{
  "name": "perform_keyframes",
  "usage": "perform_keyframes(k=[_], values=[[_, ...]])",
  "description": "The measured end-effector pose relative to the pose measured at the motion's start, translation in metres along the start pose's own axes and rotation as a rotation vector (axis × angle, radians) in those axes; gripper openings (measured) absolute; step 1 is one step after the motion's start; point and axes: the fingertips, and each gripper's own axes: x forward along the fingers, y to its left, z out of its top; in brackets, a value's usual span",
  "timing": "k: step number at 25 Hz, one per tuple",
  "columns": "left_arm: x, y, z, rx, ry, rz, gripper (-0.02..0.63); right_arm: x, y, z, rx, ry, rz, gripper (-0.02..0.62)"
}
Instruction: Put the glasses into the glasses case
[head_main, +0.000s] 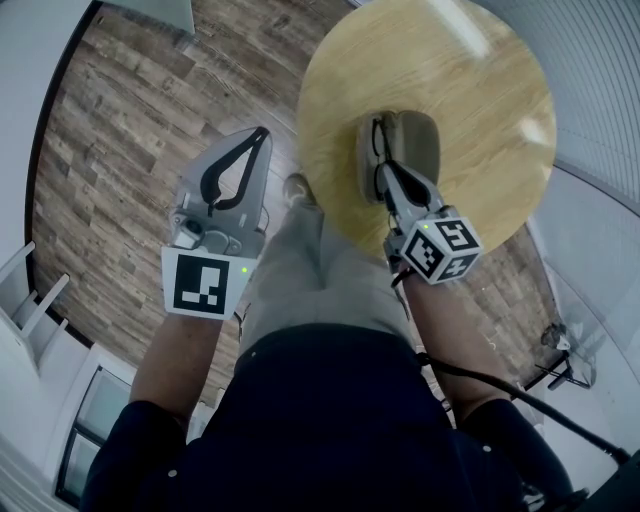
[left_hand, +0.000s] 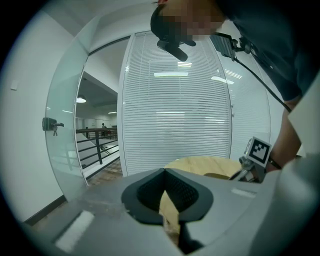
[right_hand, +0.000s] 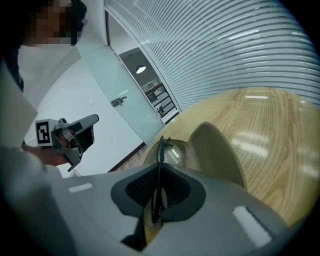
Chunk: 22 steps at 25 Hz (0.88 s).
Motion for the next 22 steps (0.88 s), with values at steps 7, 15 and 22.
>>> perform_keyframes(k=[7, 15, 22], values=[[-0.003, -0.001, -0.003, -0.013, 0.004, -0.003, 0.003, 0.004, -0.001, -0.003, 0.000, 0.026, -0.034, 0.029], [-0.011, 0.010, -0.008, -0.025, 0.009, 0.014, 0.003, 0.013, 0.000, -0.005, 0.033, 0.052, -0.077, 0.029], [-0.019, 0.019, -0.014, -0.035, 0.013, 0.034, 0.003, 0.017, -0.002, -0.005, 0.069, 0.062, -0.123, 0.029]])
